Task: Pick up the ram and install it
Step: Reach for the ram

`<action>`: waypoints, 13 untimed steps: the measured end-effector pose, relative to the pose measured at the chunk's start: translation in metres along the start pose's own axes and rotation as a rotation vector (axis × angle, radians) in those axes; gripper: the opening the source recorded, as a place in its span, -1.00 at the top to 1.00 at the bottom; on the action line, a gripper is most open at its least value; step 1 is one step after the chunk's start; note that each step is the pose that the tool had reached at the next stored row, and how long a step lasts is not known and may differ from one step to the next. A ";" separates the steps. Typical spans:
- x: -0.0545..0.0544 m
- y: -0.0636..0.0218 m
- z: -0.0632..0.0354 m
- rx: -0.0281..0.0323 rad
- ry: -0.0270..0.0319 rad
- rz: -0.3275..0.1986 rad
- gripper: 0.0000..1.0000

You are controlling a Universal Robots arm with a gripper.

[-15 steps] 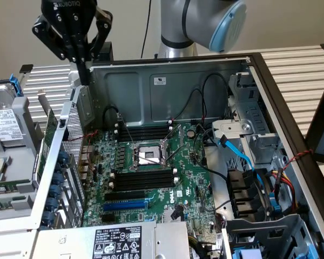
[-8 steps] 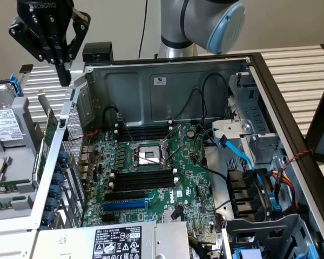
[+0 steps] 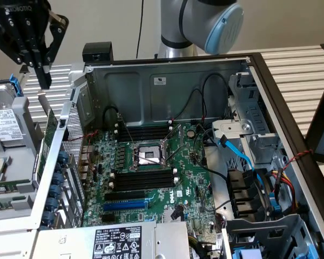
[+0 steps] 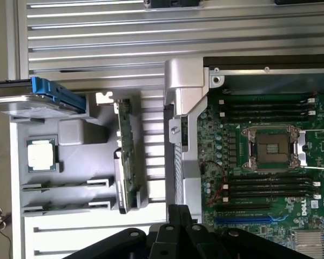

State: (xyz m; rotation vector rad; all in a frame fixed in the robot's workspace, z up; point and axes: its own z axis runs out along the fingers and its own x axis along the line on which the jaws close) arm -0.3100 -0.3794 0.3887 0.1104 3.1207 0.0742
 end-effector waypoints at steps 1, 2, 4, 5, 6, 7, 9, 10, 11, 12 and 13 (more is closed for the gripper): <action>0.004 -0.0003 0.0001 0.0001 0.0019 0.000 0.80; 0.008 -0.0005 0.0003 0.0004 0.0058 0.000 0.80; 0.015 -0.0011 0.0008 0.0012 0.0151 0.000 0.80; 0.018 -0.0013 0.0011 0.0015 0.0201 0.000 0.80; 0.022 -0.0016 0.0015 0.0019 0.0249 0.001 0.80; 0.025 -0.0017 0.0021 0.0021 0.0289 0.001 0.80; 0.032 -0.0021 0.0036 0.0026 0.0349 0.001 0.80; 0.036 -0.0023 0.0046 0.0026 0.0361 0.001 0.80; 0.040 -0.0025 0.0056 0.0027 0.0366 0.001 0.80; 0.045 -0.0027 0.0066 0.0028 0.0368 0.001 0.80; 0.050 -0.0029 0.0075 0.0027 0.0367 0.001 0.80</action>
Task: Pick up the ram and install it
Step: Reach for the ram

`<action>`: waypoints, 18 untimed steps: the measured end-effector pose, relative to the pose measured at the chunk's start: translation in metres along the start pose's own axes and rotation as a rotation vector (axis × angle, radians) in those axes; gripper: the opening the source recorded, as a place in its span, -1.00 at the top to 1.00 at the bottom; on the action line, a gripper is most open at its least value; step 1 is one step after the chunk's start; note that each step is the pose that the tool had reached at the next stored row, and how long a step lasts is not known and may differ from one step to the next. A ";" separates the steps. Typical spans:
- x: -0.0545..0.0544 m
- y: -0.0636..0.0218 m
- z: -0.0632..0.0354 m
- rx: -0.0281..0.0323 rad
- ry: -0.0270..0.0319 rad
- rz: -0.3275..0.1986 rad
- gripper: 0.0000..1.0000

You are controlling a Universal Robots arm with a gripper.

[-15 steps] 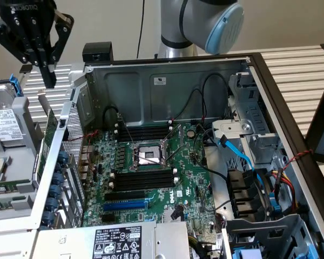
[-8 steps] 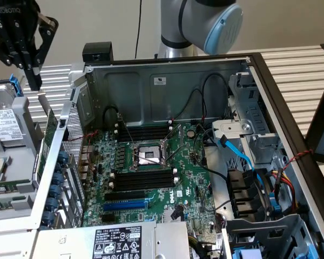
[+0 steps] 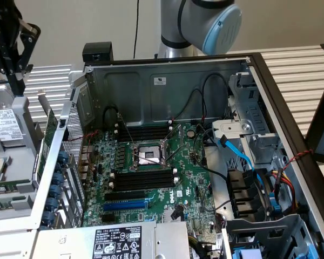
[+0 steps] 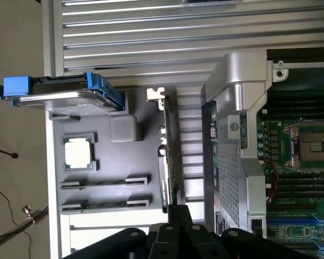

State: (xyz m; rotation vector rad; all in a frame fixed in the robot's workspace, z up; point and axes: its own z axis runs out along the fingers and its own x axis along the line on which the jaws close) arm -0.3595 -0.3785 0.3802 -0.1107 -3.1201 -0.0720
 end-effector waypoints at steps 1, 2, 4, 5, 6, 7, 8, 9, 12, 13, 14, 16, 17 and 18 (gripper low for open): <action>0.004 -0.0003 0.0009 0.0000 0.0000 0.000 0.80; 0.009 -0.0006 0.0017 0.0000 0.0000 0.000 0.80; 0.017 -0.0011 0.0029 0.0000 0.0000 0.000 0.80; 0.021 -0.0015 0.0034 0.0000 0.0002 0.000 0.80; 0.024 -0.0018 0.0039 0.0000 0.0002 0.000 0.80; 0.028 -0.0020 0.0044 0.0000 0.0003 0.000 0.80; 0.032 -0.0023 0.0049 0.0000 0.0003 0.000 0.80; 0.036 -0.0026 0.0056 0.0001 0.0004 0.000 0.80; 0.046 -0.0034 0.0073 -0.0001 0.0003 0.000 0.80; 0.049 -0.0036 0.0075 0.0001 0.0004 0.000 0.80; 0.051 -0.0038 0.0078 0.0000 0.0004 0.000 0.80; 0.055 -0.0041 0.0086 0.0001 0.0004 0.000 0.80; 0.056 -0.0042 0.0091 0.0000 0.0003 0.000 0.80; 0.058 -0.0044 0.0095 0.0000 0.0004 0.000 0.80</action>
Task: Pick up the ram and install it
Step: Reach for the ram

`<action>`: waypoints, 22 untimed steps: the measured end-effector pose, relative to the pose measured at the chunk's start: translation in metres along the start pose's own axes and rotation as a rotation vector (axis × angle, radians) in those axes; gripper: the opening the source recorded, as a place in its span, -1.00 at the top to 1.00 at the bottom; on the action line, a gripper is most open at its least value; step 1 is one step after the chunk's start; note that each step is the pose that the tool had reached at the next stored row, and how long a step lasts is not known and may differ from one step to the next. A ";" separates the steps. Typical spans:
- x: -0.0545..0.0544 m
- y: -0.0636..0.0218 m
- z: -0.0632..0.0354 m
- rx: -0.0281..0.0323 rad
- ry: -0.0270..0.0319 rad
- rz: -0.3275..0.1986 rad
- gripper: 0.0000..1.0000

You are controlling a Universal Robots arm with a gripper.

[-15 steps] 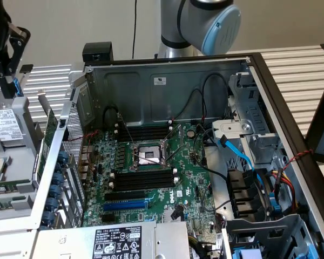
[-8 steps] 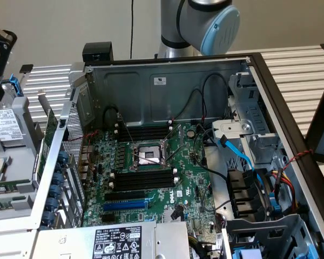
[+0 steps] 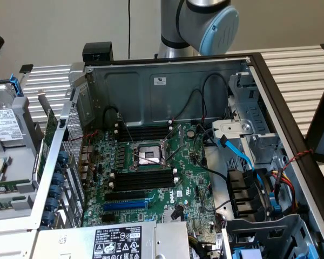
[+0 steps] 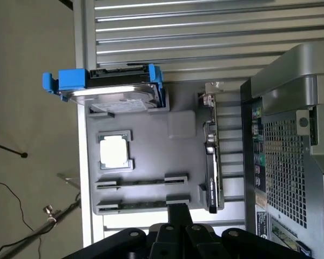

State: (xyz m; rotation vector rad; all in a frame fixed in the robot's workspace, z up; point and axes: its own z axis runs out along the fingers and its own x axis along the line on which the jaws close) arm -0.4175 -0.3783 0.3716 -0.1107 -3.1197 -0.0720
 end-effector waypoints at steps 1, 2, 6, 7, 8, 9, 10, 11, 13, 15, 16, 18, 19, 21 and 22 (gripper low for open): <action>0.001 -0.0001 0.0004 0.0001 0.0001 0.000 0.80; 0.002 -0.0002 0.0008 0.0000 0.0000 0.000 0.80; 0.008 -0.0007 0.0024 0.0000 0.0001 0.000 0.80; 0.010 -0.0008 0.0027 0.0000 0.0001 -0.001 0.80; 0.012 -0.0009 0.0030 0.0000 0.0001 -0.001 0.80; 0.013 -0.0011 0.0032 0.0000 0.0002 -0.002 0.80; 0.015 -0.0013 0.0034 0.0001 0.0002 -0.002 0.80; 0.017 -0.0016 0.0036 0.0001 0.0002 -0.003 0.80; 0.020 -0.0022 0.0038 0.0001 0.0003 -0.004 0.80; 0.024 -0.0029 0.0040 0.0001 0.0004 -0.005 0.80; 0.025 -0.0032 0.0041 0.0002 0.0004 -0.005 0.80; 0.026 -0.0037 0.0045 0.0001 0.0004 -0.006 0.80; 0.026 -0.0038 0.0047 0.0000 0.0004 -0.006 0.80; 0.027 -0.0037 0.0048 0.0001 0.0006 -0.006 0.80; 0.027 -0.0037 0.0048 0.0001 0.0007 -0.006 0.80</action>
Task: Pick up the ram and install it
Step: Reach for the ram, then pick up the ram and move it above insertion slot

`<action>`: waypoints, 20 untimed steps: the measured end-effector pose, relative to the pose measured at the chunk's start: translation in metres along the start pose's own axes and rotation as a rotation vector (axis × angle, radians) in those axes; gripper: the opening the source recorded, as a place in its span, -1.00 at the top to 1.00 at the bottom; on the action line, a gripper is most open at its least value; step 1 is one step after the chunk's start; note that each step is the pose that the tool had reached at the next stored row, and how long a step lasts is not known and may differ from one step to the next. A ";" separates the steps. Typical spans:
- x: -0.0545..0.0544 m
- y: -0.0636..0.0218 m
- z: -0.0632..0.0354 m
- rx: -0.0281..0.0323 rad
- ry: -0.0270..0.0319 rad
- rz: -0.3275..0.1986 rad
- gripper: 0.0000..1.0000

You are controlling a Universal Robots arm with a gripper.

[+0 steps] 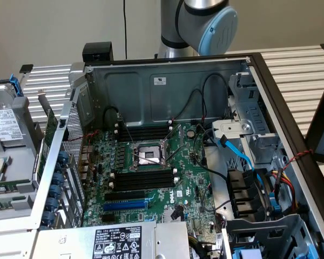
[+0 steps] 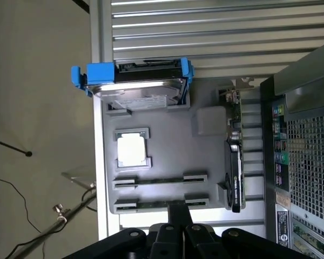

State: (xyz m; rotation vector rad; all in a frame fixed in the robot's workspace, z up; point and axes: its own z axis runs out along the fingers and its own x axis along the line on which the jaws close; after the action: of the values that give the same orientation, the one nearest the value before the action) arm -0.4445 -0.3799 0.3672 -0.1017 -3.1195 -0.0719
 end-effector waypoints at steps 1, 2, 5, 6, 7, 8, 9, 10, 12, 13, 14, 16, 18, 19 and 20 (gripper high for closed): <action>0.000 0.0000 -0.0001 0.0001 0.0001 0.000 0.80; 0.000 0.0000 0.0000 0.0000 0.0001 0.000 0.80; 0.000 0.0000 0.0000 0.0000 0.0000 0.000 0.80; 0.000 0.0000 0.0000 0.0000 0.0000 0.000 0.80; 0.000 0.0000 0.0000 0.0000 0.0000 0.000 0.80; 0.000 0.0000 0.0000 0.0000 0.0000 0.000 0.80; 0.000 0.0000 0.0000 0.0001 0.0001 -0.003 0.80; 0.000 0.0000 0.0000 0.0004 0.0007 -0.013 0.80; 0.000 -0.0001 0.0002 0.0010 0.0022 -0.048 0.80; 0.000 -0.0001 0.0002 0.0014 0.0030 -0.066 0.80; 0.000 0.0000 0.0003 0.0017 0.0038 -0.085 0.80; 0.000 -0.0001 0.0006 0.0026 0.0055 -0.122 0.80; 0.000 -0.0001 0.0009 0.0033 0.0072 -0.158 0.80; 0.000 -0.0001 0.0010 0.0037 0.0081 -0.177 0.80; 0.000 -0.0001 0.0011 0.0041 0.0088 -0.195 0.80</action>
State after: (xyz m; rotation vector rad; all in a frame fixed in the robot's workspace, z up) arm -0.4447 -0.3799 0.3661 0.2022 -3.1103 -0.0685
